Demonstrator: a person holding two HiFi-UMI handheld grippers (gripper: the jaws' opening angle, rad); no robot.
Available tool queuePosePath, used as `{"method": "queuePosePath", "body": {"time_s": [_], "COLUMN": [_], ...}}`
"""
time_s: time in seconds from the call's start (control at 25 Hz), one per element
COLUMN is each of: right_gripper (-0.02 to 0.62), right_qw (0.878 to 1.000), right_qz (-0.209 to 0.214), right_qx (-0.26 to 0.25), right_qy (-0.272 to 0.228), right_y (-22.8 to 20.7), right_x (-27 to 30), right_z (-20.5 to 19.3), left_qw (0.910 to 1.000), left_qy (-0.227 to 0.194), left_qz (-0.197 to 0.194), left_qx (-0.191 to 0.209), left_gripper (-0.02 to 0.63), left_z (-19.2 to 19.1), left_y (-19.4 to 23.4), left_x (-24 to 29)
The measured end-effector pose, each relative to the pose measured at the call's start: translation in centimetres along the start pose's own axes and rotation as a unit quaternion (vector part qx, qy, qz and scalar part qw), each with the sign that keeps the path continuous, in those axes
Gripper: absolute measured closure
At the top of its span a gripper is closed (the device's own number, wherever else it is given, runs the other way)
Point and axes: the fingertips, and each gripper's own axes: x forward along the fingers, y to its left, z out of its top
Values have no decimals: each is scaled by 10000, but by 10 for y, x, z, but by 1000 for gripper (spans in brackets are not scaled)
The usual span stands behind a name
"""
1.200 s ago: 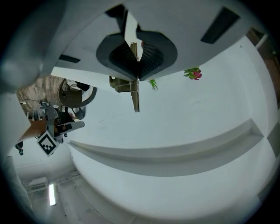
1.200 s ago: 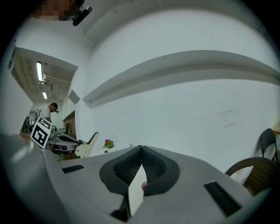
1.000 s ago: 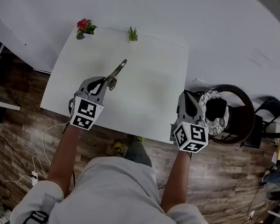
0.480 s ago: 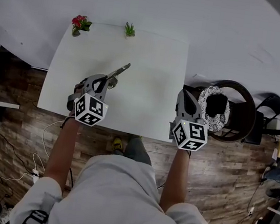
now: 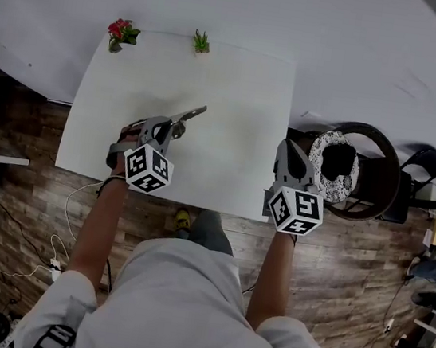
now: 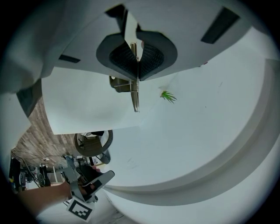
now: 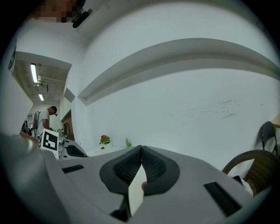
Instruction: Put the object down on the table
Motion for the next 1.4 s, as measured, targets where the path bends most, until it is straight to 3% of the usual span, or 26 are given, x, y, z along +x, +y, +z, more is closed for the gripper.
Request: {"method": "queuePosePath", "body": {"time_s": [0.8,1.12,1.4], "right_gripper": [588,588,588], "right_qw": [9994,9987,9985], "right_qz": [-77,-150,-208], "right_qx": [161,242,240], "right_qy": [304,418,438], "right_y": [-21,-34,-41], "right_x": [31,30,23], "right_z": [-24,-36,-39], "left_qw": [9942,9882,9856], "left_qy": [745,896,986], "left_qz": [-516,-676,-791], "left_qx": [586,1043,1120], "left_gripper": [583,581,581], "left_z": [-33,-33,-33], "left_y": [-33,-49,-64], "left_x": [66,81,84]}}
